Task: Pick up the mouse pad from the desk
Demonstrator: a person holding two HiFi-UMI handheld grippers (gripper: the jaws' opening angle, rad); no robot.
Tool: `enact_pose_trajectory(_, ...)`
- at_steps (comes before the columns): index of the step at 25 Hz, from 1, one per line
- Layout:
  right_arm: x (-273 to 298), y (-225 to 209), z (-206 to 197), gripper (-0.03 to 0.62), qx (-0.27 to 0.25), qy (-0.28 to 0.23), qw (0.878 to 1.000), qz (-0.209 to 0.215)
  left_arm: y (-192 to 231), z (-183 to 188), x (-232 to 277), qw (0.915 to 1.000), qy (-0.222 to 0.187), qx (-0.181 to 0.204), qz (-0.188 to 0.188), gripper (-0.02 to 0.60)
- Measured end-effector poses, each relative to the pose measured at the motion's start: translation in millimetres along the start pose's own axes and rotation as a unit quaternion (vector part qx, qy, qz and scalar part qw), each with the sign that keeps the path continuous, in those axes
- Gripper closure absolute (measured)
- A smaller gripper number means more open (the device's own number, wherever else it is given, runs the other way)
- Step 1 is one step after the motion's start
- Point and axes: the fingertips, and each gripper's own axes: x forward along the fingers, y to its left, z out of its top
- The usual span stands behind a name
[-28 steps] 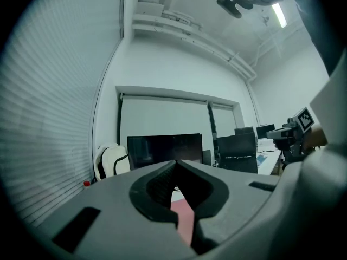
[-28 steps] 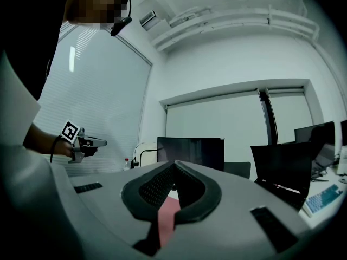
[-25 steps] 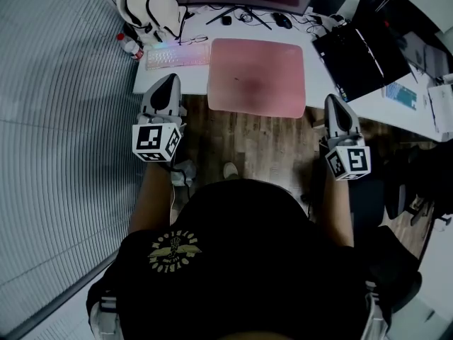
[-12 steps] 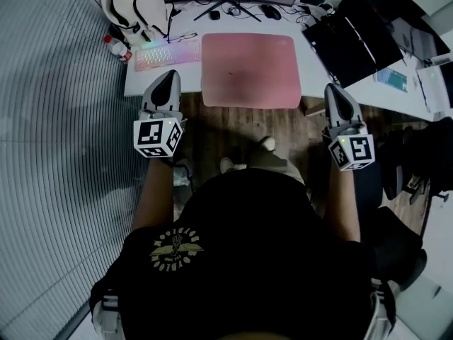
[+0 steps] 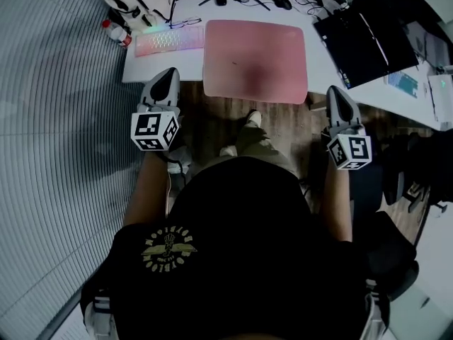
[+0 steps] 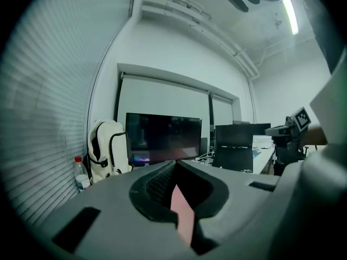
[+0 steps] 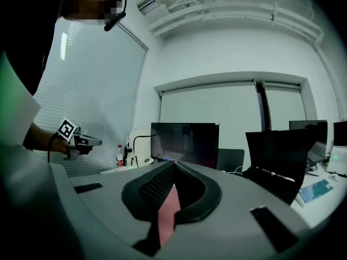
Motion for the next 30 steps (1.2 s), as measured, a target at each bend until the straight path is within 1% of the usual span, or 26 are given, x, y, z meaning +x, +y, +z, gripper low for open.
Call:
enact_pose_trajectory(8, 24, -16, -47, 0.599, 0.014, 0.038, 0.999, 0.001, 2, -40, 30, 0.9991, 0.041, -0.007, -0.005, 0.575)
enact_pose_trajectory(14, 33, -26, -77, 0.599, 0.029, 0.058, 0.998, 0.004, -4, -80, 48, 0.9972, 0.072, -0.015, -0.011, 0.575)
enact_pose_trajectory(19, 39, -26, -112, 0.599, 0.042, 0.083, 0.996, 0.01, -6, -116, 59, 0.9945, 0.101, -0.025, -0.016, 0.575)
enact_pose_trajectory(22, 43, -29, -134, 0.599, 0.038, 0.107, 0.993, 0.006, -7, -141, 63, 0.9919, 0.121, -0.034, -0.019, 0.575)
enact_pose_trajectory(24, 47, -31, -147, 0.599, 0.046, 0.115, 0.992, 0.005, -9, -157, 66, 0.9899, 0.135, -0.037, -0.021, 0.575)
enact_pose_trajectory(27, 54, -32, -165, 0.599, 0.061, 0.123, 0.99, 0.013, -12, -178, 70, 0.9874, 0.151, -0.04, -0.028, 0.575)
enact_pose_trajectory(30, 59, -34, -183, 0.599, 0.061, 0.142, 0.988, 0.018, -14, -197, 76, 0.9846, 0.165, -0.048, -0.03, 0.575)
